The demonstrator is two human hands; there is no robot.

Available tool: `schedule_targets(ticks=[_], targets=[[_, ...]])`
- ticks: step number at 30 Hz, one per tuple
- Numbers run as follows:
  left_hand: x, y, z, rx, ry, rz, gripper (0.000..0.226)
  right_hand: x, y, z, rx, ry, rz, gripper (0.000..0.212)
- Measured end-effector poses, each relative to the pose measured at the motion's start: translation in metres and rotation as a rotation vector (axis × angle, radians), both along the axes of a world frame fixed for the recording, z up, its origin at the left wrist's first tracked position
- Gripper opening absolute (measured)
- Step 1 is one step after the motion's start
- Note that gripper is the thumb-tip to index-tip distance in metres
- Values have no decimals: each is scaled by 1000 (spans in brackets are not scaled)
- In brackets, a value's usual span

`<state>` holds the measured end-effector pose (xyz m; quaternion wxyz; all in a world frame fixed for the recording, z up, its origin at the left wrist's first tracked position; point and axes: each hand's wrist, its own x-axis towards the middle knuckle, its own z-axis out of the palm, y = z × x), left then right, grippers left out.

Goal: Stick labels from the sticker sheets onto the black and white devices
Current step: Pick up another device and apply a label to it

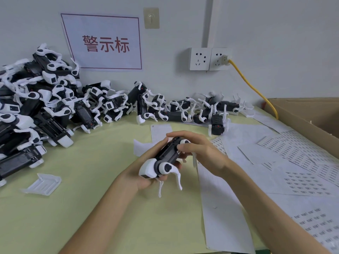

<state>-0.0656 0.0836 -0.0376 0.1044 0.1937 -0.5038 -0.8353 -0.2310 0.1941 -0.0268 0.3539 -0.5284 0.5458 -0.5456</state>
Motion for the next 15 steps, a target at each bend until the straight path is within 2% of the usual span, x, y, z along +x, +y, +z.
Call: schedule_targets(ticks=[3,5,8,10,12,15], targets=[[-4,-6,4,142,-46,27,61,-1,2,4,20,8,-33,30],[-6,-9,7,252,24,84,67,-3,2,6,63,-5,-92,32],[-3,-14,11,398,203,305,33,-12,1,2,178,-19,-166,37],[0,-19,8,384,260,459,31,-14,0,-3,229,-120,-157,34],[-1,-19,7,358,294,472,29,-12,-1,-5,256,-164,-123,26],[-7,-15,5,265,309,427,20,-5,-2,-8,289,-119,-81,22]])
